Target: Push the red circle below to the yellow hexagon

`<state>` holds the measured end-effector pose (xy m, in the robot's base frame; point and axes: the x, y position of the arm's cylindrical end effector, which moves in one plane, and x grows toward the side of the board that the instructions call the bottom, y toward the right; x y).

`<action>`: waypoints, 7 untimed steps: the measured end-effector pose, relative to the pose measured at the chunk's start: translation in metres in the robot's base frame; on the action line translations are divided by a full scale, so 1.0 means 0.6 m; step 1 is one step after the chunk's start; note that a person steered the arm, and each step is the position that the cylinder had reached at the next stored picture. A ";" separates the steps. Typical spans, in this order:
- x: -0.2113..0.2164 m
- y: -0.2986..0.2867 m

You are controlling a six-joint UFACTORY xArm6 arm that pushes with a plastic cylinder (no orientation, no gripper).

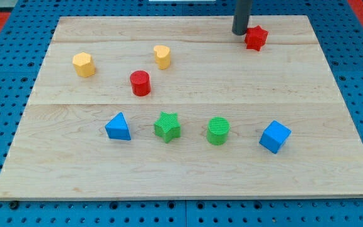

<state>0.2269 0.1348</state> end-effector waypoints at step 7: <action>0.228 -0.247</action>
<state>0.3639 -0.0136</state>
